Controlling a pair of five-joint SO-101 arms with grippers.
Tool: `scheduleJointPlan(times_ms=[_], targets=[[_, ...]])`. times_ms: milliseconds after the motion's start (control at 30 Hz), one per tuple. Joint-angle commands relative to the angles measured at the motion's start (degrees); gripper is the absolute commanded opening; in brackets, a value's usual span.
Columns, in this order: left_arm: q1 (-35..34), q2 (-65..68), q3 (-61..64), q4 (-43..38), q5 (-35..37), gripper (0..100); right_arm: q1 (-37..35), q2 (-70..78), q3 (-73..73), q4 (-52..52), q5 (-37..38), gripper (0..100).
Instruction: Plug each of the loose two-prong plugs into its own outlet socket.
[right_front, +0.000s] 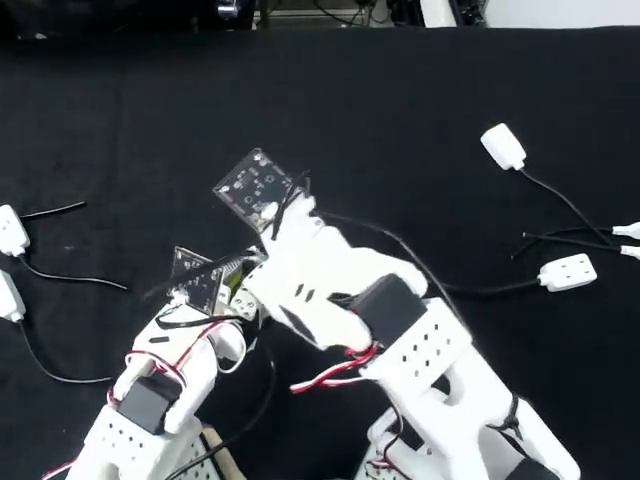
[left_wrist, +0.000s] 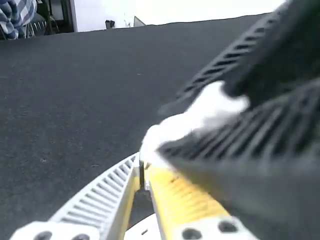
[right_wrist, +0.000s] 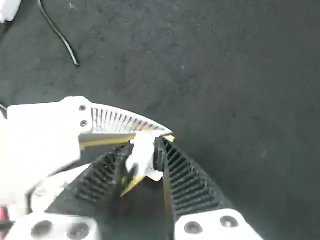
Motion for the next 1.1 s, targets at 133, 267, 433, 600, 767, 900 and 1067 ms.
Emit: scheduleJointPlan(times_ms=[133,267,433,600,767,900,1067], targets=[[-0.66,-0.53,0.92,-0.18,-0.18,3,4.31,-0.48,-5.23,7.47,0.18,1.2],[-0.66,-0.53,0.92,-0.18,-0.18,3,4.48,-0.48,-5.49,8.09,0.18,1.2],[-0.92,-0.53,0.92,-0.18,-0.18,3,4.57,-0.22,-5.49,8.09,1.58,1.2],[-2.24,-0.53,0.92,-0.18,-0.18,3,4.57,-0.13,-5.67,5.27,1.23,1.2],[-1.98,-0.44,0.92,0.0,-0.09,3,4.84,-0.04,-5.32,-0.53,1.14,1.2],[-1.8,-0.53,0.92,1.41,-0.09,3,4.57,-0.04,-5.32,-1.41,1.14,1.2],[-0.48,-0.53,0.92,1.93,-0.18,3,2.46,-0.22,-5.32,-0.09,1.67,1.2]])
